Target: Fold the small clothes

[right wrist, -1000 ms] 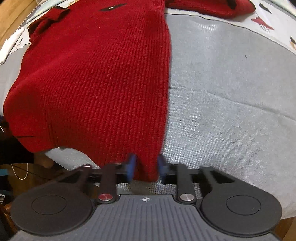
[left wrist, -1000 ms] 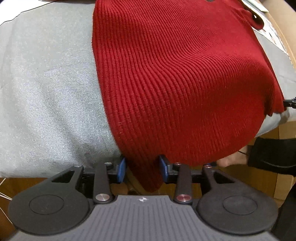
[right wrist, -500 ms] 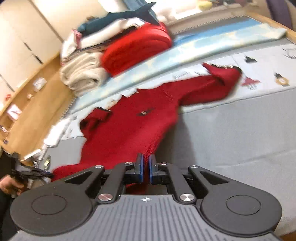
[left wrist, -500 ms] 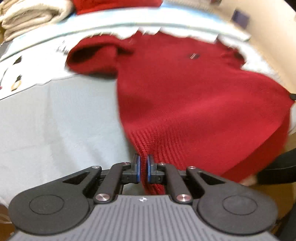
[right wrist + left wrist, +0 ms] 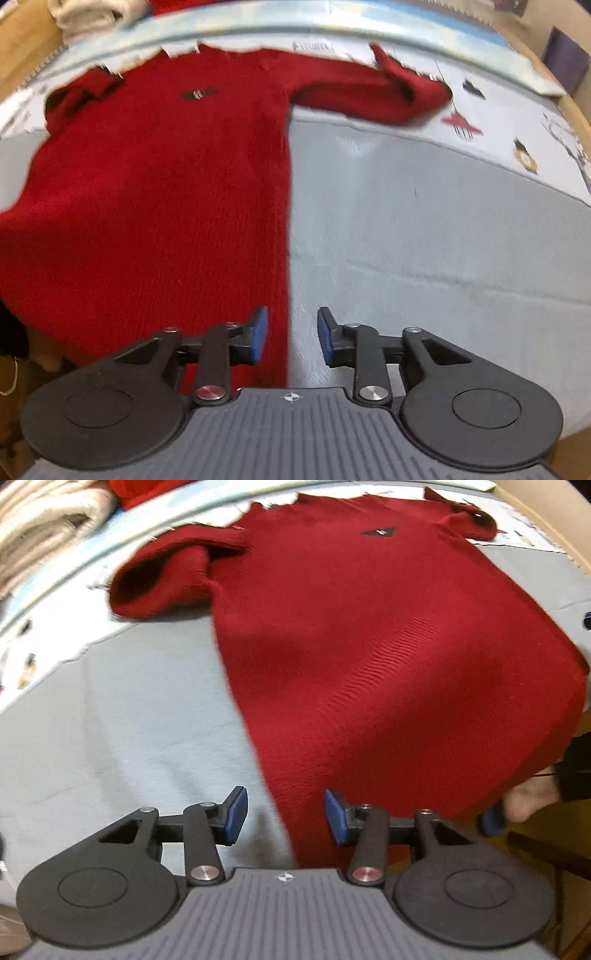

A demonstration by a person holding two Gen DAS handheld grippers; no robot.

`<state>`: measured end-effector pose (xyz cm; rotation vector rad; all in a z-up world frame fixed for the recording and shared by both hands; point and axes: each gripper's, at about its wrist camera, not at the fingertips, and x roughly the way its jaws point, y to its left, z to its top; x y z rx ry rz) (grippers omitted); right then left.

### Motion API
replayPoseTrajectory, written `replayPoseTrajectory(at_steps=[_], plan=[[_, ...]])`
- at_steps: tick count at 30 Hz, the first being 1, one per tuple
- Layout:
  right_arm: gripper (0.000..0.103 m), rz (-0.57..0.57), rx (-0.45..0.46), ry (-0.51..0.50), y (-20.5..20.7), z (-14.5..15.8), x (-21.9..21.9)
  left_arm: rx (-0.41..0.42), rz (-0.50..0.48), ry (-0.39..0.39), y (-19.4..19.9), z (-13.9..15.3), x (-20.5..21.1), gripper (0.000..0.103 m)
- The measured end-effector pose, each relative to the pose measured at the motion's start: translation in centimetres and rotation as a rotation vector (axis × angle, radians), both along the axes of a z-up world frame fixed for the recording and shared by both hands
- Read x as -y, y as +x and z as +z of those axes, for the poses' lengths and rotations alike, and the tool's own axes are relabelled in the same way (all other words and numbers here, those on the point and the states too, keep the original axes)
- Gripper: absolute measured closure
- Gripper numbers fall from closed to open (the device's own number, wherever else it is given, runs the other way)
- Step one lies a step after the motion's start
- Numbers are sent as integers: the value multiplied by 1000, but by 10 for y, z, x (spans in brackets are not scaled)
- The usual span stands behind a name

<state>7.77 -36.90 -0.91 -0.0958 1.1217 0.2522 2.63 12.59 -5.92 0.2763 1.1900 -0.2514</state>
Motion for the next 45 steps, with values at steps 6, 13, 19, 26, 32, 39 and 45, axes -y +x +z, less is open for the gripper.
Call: replayPoseTrajectory(at_steps=[6,13,19,26,32,39,45], plan=[[58,163,-141,-99,2,-42,-30,-154,-42,126,5,-51,26,51],[58,119,-125,-145,6,-47,-26,-68,34,61,5,-25,13,50],[58,19,24,-101,34,-21,-19,115,99,12,22,39,7,50],[60,-132,205,102,80,25,-14,303,147,-67,81,97,14,60],[70,-244,261,197,126,31,-19,374,206,-51,156,98,20,82],[63,-362,152,247,193,-5,-17,138,371,-108,213,36,-22,81],[47,-427,95,238,233,-41,-16,22,503,-234,243,4,-46,59]])
